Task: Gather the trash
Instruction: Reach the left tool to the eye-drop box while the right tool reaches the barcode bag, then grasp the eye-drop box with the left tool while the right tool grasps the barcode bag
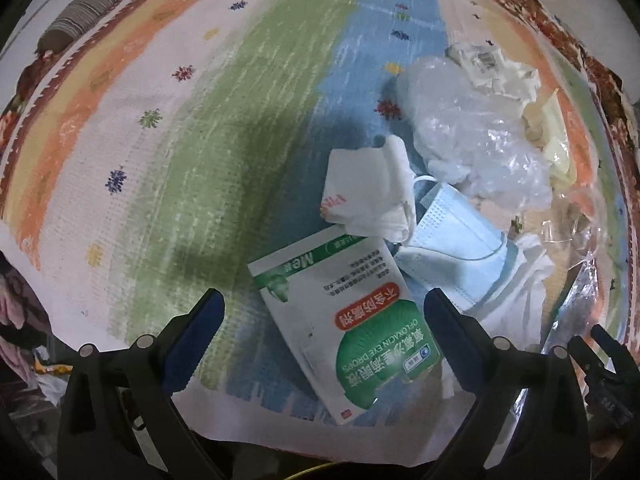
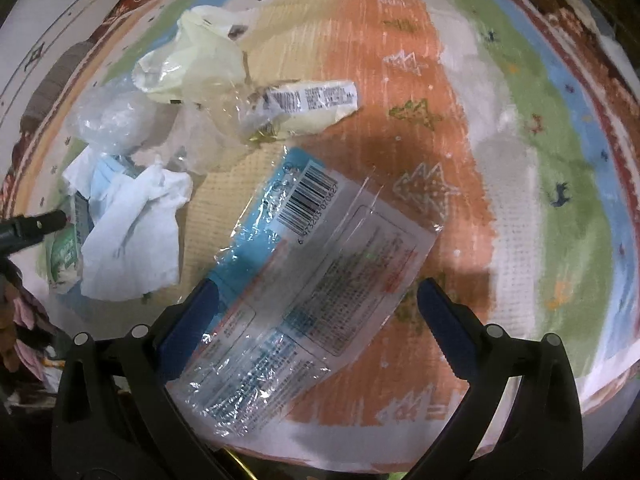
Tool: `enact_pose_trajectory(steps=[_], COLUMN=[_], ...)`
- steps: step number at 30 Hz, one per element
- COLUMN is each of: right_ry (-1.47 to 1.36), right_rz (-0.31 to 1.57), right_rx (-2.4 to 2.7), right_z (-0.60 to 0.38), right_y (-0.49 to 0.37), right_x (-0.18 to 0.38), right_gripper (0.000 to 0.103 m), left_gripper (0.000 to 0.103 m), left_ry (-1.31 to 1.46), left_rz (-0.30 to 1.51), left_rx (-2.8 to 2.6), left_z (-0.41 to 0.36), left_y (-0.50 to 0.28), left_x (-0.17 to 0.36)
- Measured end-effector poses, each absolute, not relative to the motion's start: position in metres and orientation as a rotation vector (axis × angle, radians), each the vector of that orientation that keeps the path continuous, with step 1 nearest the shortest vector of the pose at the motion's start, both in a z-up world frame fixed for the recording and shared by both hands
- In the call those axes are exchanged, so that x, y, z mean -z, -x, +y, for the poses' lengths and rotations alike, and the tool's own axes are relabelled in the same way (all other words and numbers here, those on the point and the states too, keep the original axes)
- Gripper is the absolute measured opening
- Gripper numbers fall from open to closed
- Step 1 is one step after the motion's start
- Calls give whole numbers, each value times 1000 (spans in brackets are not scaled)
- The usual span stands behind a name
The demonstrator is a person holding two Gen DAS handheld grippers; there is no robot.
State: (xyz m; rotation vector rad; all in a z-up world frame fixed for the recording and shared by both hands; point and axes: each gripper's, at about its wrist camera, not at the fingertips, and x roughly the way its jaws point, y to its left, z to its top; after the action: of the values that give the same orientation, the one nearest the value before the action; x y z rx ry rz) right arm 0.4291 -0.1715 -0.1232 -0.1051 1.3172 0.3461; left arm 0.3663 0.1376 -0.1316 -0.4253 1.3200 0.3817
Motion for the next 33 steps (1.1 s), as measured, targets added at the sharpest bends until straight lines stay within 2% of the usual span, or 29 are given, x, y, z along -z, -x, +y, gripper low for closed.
enact_pose_trajectory(steps=[6,12,15,21,22,28,31,33], right_ry=[73,101,93,79,76,117,107,106], right_rz=[1361,1354,1368,1388,1389,1381,1377,1368], right_rx=[-344,-342,-334,-298,-295,-292,-293,-307], right_z=[-170,-166,-166,-173,-173,-166,-169,-169], right_y=[-433,-433,-434,-434,-435,-435,-436,-435], right_x=[136,141,143,143,143,140,136,131], right_gripper=[91,89,82,55,47,15,5,3], left_gripper=[97,91,90,89,88,84,83,82], left_ry=[442,392,382,369,364,361,368,366], left_rz=[1343,1384,1385,1384,1383,1369,1360,1354], left_rx=[-390,-389,-374,-316,-307,-274,-257,-251], left_z=[134,120,119,124,124,125,128,130], left_y=[-374,-379,-380,-382,-383,-381,-379,-380], left_x=[140,151,153,159,160,158,152,146])
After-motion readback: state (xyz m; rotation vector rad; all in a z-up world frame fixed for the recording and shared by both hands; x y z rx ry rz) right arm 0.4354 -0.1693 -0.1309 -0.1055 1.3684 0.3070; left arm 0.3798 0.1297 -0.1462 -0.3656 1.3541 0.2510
